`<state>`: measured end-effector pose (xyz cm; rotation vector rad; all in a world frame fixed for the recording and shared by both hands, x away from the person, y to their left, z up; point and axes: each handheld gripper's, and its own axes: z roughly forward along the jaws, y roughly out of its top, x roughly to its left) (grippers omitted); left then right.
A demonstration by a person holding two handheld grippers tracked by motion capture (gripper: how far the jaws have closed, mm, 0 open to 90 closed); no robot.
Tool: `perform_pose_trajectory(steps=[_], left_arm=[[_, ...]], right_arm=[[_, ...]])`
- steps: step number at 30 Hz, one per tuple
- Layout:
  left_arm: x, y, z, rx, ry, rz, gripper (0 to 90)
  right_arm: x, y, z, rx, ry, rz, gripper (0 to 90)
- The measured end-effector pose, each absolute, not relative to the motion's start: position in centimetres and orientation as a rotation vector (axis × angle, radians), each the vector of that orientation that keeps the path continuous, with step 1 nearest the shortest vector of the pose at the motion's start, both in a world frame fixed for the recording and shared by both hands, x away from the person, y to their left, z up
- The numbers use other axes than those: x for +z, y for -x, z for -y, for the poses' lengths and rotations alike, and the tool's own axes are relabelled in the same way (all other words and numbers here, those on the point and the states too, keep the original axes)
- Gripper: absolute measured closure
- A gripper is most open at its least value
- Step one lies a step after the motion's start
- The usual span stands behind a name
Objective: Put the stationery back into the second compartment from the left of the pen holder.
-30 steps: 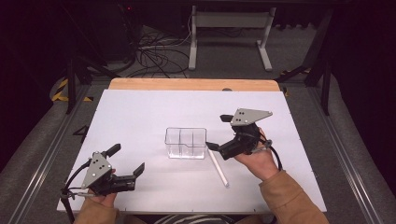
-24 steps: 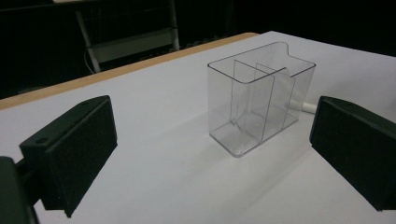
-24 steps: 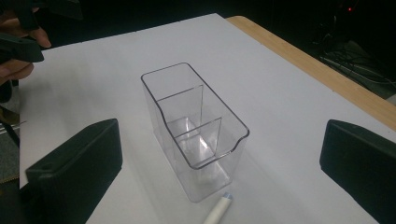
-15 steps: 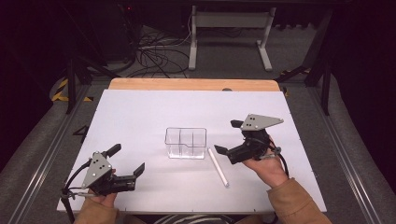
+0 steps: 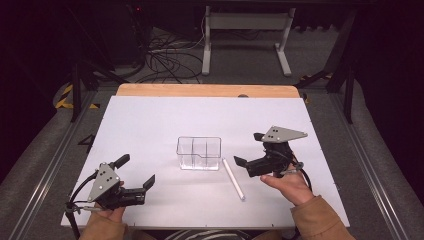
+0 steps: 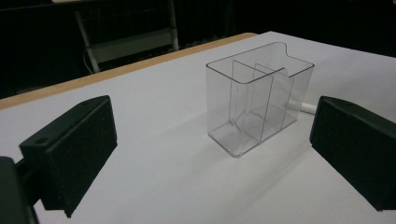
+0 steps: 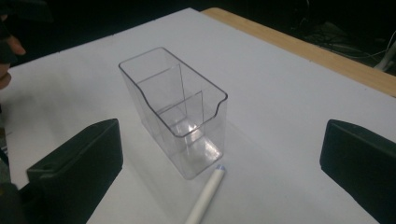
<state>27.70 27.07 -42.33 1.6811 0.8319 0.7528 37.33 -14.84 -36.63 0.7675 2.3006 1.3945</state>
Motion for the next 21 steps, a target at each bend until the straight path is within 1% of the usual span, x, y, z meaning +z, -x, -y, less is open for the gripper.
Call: perform_pose_trajectory(steps=[2, 6, 10, 17, 18, 19, 20, 21], left_arm=[[-42.33, -27.7, -27.07, 0.755, -1.682, -0.832, 1.5], [-42.33, -27.7, -27.09, 0.754, -1.681, -0.833, 1.5], [-42.33, -27.7, -27.1, 0.754, -1.68, -0.833, 1.5], [-42.32, -27.68, -27.08, 0.755, -1.681, -0.833, 1.5], [-42.32, -27.67, -27.07, 0.754, -1.68, -0.834, 1.5], [-42.33, -27.67, -27.06, 0.754, -1.68, -0.834, 1.5], [-42.33, -27.67, -27.07, 0.754, -1.681, -0.833, 1.5], [-42.34, -27.67, -27.06, 0.755, -1.682, -0.833, 1.5]], right_arm=[[-36.73, -37.25, 14.87, 1.35, -0.77, -2.29, 0.0], [-36.76, -36.98, 14.8, 1.287, -0.784, -2.288, 3.5], [-37.01, -36.82, 14.72, 1.216, -0.809, -2.283, 4.2], [-37.27, -36.73, 14.9, 1.171, -0.86, -2.299, 8.2], [-37.32, -36.7, 14.91, 1.175, -0.861, -2.303, 16.4], [-37.44, -36.66, 15.0, 1.171, -0.874, -2.327, 22.3], [-37.52, -36.82, 14.97, 1.166, -0.891, -2.362, 18.5], [-37.64, -36.87, 14.92, 1.159, -0.896, -2.368, 17.3]])
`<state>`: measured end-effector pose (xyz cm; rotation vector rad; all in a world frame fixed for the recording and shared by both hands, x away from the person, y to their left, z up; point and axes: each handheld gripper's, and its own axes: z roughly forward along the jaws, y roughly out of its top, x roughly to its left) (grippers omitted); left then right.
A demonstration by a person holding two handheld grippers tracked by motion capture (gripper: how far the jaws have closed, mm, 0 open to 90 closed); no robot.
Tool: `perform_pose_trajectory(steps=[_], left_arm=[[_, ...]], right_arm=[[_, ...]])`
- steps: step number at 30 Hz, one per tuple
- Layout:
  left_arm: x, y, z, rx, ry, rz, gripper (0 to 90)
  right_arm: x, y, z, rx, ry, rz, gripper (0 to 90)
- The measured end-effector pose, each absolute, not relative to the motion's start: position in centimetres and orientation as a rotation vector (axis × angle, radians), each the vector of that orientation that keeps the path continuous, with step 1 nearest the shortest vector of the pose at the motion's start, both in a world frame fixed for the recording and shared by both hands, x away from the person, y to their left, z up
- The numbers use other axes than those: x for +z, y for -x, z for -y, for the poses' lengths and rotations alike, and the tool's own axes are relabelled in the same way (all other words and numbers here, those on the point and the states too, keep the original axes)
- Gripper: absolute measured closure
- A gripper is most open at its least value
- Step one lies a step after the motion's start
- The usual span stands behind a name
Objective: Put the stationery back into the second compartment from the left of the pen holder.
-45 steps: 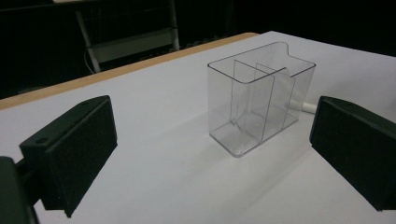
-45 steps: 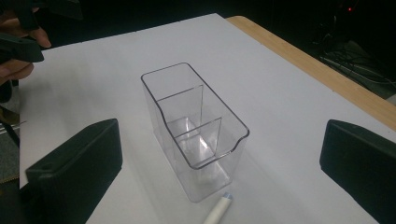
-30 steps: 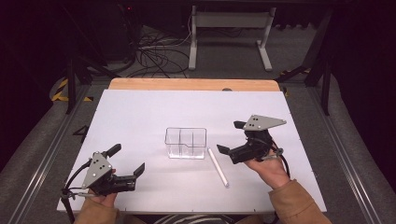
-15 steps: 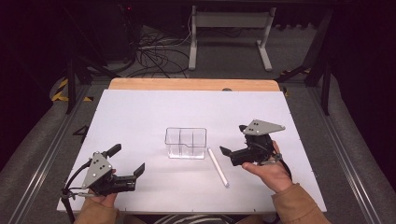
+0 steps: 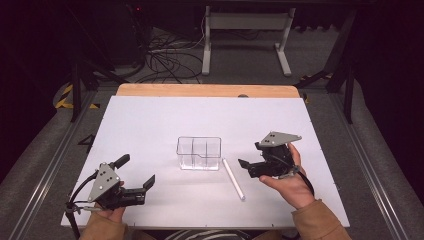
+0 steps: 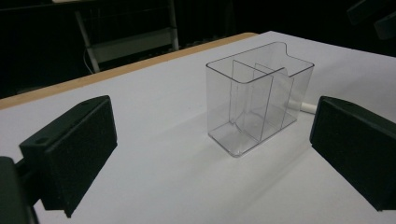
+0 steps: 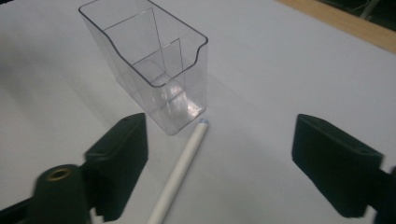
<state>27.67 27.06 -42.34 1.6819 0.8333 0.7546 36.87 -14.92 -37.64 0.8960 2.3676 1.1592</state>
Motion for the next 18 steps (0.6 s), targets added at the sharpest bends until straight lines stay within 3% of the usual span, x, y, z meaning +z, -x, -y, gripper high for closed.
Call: perform_pose_trajectory(steps=[7, 12, 18], left_arm=[[-42.4, -27.7, -27.1, 0.754, -1.681, -0.834, 1.5], [-42.4, -27.7, -27.1, 0.752, -1.682, -0.835, 1.5], [-42.4, -27.7, -27.1, 0.754, -1.682, -0.834, 1.5]], right_arm=[[-38.9, -37.1, 13.9, 1.032, -0.911, -2.417, 16.1], [-39.6, -37.3, 13.1, 0.975, -1.049, -2.469, 29.8], [-40.5, -37.8, 11.6, 0.823, -1.097, -2.534, 30.1]])
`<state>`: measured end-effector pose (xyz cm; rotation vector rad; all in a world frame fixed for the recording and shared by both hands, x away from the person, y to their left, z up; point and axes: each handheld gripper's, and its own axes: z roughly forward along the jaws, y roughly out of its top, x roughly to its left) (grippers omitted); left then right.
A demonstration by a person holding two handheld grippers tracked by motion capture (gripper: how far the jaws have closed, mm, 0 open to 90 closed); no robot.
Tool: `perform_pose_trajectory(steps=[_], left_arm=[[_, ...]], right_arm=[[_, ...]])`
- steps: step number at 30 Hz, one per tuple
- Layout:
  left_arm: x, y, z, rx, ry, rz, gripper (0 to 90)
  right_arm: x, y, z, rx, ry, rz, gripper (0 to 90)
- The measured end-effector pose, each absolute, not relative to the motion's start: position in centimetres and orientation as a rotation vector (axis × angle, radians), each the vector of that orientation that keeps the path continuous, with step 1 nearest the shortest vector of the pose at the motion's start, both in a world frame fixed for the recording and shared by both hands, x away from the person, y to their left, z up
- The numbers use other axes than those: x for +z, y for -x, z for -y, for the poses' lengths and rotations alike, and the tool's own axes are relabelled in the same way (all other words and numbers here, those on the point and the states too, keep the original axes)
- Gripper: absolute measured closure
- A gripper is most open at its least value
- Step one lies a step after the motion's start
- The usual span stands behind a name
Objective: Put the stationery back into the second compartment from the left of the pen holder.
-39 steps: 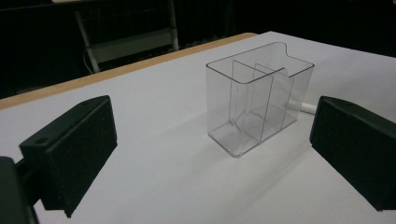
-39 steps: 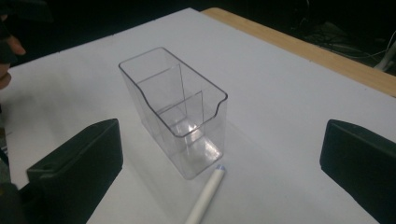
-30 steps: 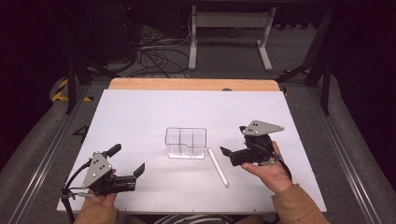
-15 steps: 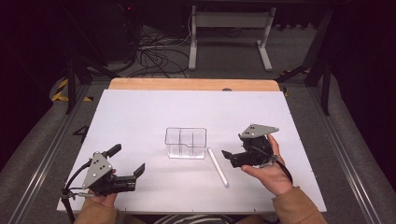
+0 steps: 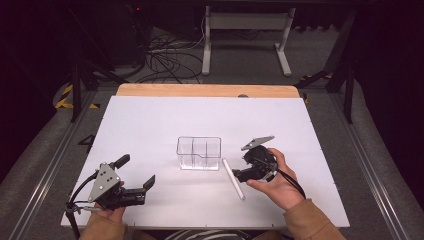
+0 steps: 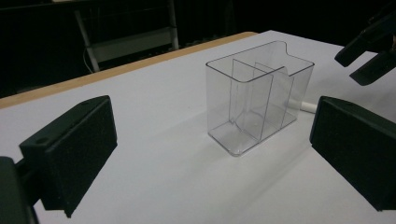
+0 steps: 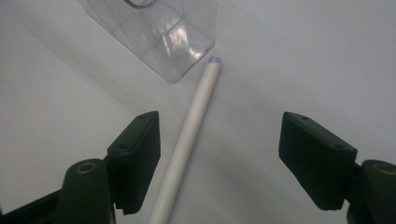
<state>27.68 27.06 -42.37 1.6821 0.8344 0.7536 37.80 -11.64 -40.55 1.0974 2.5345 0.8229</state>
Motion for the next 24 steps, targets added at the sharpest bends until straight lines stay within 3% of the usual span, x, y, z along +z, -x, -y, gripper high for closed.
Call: perform_pose_trajectory(steps=[15, 24], left_arm=[[-42.4, -27.7, -27.1, 0.753, -1.682, -0.833, 1.5], [-42.4, -27.7, -27.0, 0.752, -1.684, -0.833, 1.5]], right_arm=[[-42.1, -38.7, 9.5, 0.743, -1.221, -2.607, 29.0], [-42.8, -39.2, 9.0, 0.668, -1.314, -2.647, 34.1]])
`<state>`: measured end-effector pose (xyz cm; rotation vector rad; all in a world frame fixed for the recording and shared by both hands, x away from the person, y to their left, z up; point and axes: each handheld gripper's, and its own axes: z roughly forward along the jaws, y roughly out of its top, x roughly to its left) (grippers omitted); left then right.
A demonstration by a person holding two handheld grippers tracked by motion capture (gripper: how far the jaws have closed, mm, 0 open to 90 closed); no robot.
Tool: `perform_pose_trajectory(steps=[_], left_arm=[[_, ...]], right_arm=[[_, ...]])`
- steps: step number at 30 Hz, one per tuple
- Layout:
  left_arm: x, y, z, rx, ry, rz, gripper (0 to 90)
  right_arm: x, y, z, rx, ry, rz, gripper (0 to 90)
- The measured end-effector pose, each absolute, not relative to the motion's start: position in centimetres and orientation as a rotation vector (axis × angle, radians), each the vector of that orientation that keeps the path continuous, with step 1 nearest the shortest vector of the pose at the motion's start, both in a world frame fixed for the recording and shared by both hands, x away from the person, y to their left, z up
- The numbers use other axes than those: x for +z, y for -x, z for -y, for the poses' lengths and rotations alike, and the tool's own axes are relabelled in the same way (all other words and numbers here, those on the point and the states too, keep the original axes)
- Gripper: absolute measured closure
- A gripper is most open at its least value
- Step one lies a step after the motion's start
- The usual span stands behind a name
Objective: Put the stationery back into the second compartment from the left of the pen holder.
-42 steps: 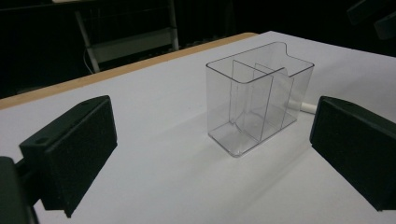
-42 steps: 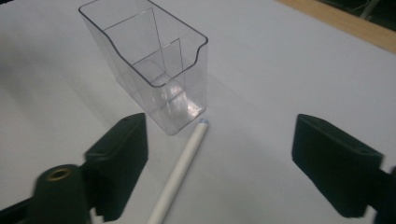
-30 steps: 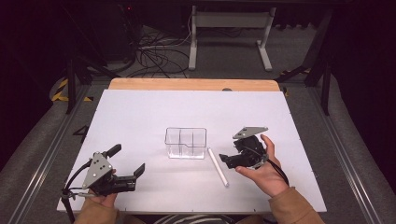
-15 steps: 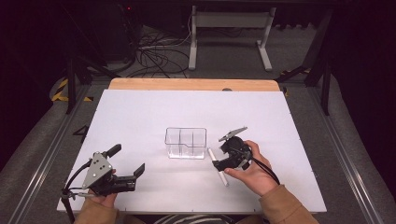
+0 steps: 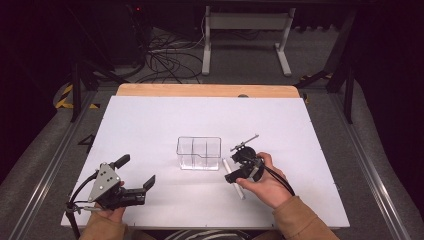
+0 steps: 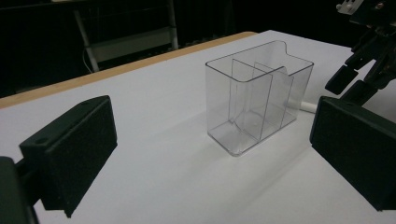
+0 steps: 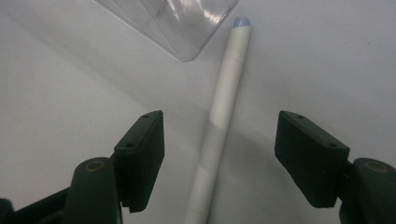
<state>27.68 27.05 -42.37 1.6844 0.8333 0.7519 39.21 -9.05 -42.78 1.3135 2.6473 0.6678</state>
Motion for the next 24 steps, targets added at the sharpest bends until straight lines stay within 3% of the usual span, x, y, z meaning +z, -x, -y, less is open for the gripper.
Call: perform_pose_trajectory(steps=[9, 24], left_arm=[[-42.4, -27.7, -27.1, 0.752, -1.683, -0.833, 1.5], [-42.4, -27.7, -27.1, 0.752, -1.686, -0.832, 1.5]], right_arm=[[-43.1, -39.3, 8.6, 0.628, -1.355, -2.638, 36.7], [-43.9, -39.8, 7.5, 0.547, -1.348, -2.568, 53.2]])
